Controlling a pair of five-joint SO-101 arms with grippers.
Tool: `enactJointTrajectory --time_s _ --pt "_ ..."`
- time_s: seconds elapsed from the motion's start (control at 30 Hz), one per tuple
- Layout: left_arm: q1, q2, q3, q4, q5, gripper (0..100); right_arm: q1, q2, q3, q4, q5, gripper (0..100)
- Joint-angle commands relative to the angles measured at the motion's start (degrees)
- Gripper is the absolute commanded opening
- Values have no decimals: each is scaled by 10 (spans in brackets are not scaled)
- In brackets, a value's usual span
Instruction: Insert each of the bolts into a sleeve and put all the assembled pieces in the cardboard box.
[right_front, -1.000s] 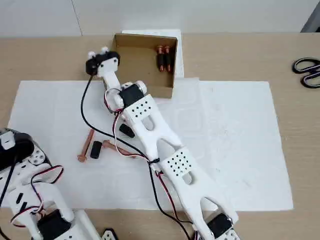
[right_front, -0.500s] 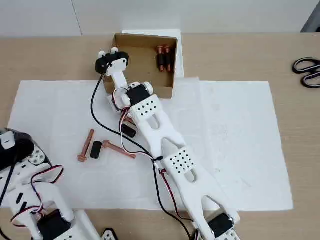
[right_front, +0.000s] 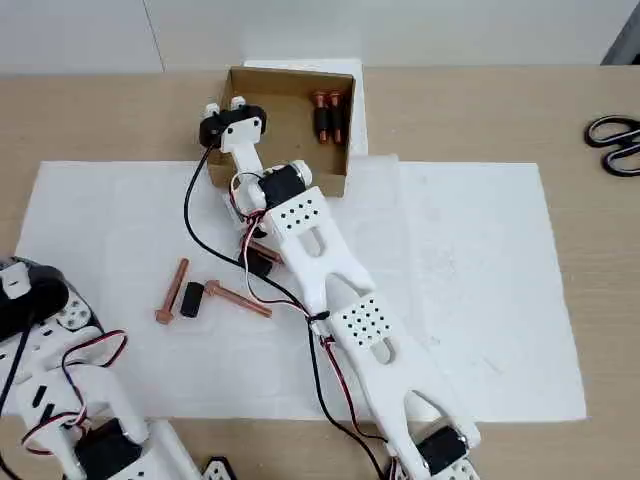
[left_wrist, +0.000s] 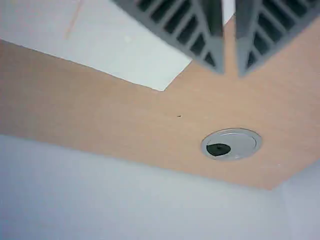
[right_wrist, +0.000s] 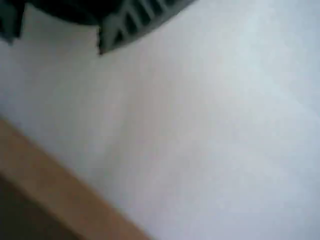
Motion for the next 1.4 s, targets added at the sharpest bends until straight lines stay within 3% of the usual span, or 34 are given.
enactJointTrajectory --time_s 0.0,0.57,1.0,1.37 --pt "0 -7 -26 0 -1 6 1 -38 -12 15 1 3" --pt "1 -7 -26 0 1 6 34 -227 -4 105 3 3" --pt "1 -7 -26 0 1 6 124 -411 378 99 2 3" --pt "1 -7 -26 0 1 6 168 -419 517 100 0 4"
